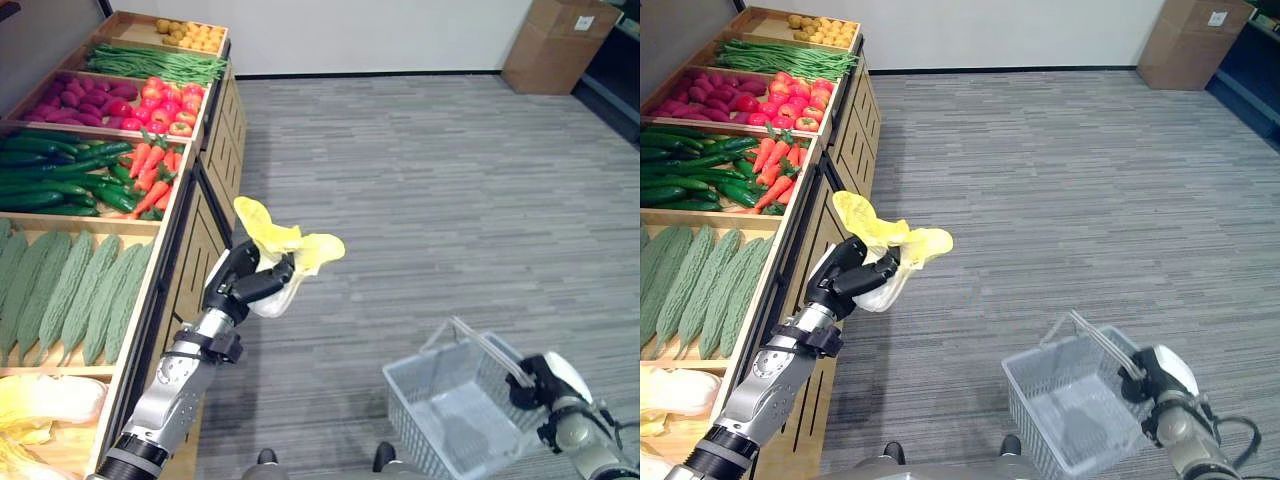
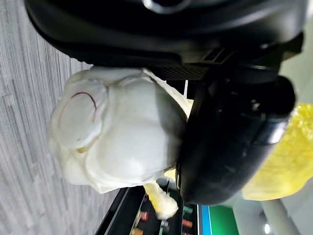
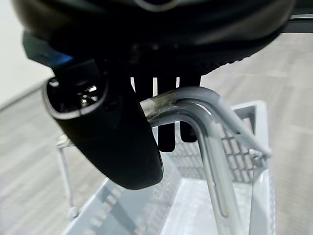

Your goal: Get the vegetables into the basket

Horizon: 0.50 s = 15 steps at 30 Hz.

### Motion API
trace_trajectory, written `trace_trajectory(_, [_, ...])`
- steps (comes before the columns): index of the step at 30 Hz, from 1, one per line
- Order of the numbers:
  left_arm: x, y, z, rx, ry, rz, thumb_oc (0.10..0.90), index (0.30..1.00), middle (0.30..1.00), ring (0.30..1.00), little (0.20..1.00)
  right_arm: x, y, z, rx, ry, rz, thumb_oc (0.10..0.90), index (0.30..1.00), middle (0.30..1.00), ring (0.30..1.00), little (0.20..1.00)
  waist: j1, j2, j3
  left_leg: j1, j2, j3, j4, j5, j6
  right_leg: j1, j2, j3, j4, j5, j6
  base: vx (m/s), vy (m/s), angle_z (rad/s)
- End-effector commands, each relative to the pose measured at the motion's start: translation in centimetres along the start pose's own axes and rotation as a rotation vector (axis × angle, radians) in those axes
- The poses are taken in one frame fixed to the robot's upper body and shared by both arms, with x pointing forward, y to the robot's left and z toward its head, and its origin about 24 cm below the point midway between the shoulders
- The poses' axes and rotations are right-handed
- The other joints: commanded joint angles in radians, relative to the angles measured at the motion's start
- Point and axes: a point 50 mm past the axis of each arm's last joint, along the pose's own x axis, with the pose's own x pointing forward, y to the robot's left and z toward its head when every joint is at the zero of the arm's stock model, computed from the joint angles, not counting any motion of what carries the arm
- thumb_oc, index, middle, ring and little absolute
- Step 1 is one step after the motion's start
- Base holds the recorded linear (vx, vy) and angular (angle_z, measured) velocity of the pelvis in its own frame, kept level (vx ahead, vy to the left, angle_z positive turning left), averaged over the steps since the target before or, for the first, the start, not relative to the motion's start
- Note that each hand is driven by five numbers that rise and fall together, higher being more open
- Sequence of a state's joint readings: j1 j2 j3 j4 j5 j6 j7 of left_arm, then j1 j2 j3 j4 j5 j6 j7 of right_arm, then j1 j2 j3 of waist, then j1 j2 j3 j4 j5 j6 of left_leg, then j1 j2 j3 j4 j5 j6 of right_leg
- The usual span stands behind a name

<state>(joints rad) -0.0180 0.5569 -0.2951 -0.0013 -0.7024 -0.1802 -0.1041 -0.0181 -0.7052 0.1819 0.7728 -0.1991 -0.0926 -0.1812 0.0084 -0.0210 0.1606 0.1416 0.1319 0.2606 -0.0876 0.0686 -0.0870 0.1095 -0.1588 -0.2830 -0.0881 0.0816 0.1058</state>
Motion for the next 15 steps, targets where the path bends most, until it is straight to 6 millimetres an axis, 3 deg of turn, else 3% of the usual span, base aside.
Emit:
trace_trajectory(1, [2.9, -3.4, 6.1, 0.111, -0.279, -0.234, 0.400, 0.300, 0.300, 0.300, 0.300, 2.6, -8.0, 7.5, -0.009, -0.275, -0.249, 0.400, 0.300, 0.300, 0.300, 0.300, 0.020, -0.007, -0.040, -0.014, 0.021, -0.014, 0.000, -0.034, -0.036, 0.048, -0.042, -0.041, 0.001, -0.040, 0.088, 0.00, 0.000, 0.00])
trace_trajectory(4, [3.5, -4.7, 6.5, 0.167, -0.281, -0.332, 0.400, 0.300, 0.300, 0.300, 0.300, 3.0, -9.0, 11.5, 0.002, -0.399, -0.262, 0.400, 0.300, 0.300, 0.300, 0.300, 0.023, -0.004, -0.041, -0.012, 0.022, -0.012, 0.000, -0.035, -0.037, 0.049, -0.041, -0.040, 0.001, -0.041, 0.087, 0.00, 0.000, 0.00])
trace_trajectory(15, [4.7, -7.6, 7.4, 0.323, -0.290, -0.541, 0.400, 0.300, 0.300, 0.300, 0.300, 3.8, -10.8, 17.8, -0.051, -0.543, -0.277, 0.400, 0.300, 0.300, 0.300, 0.300, 0.039, 0.009, -0.034, -0.017, 0.018, -0.016, 0.000, -0.035, -0.041, 0.044, -0.046, -0.040, 0.001, -0.036, 0.091, 0.00, 0.000, 0.00])
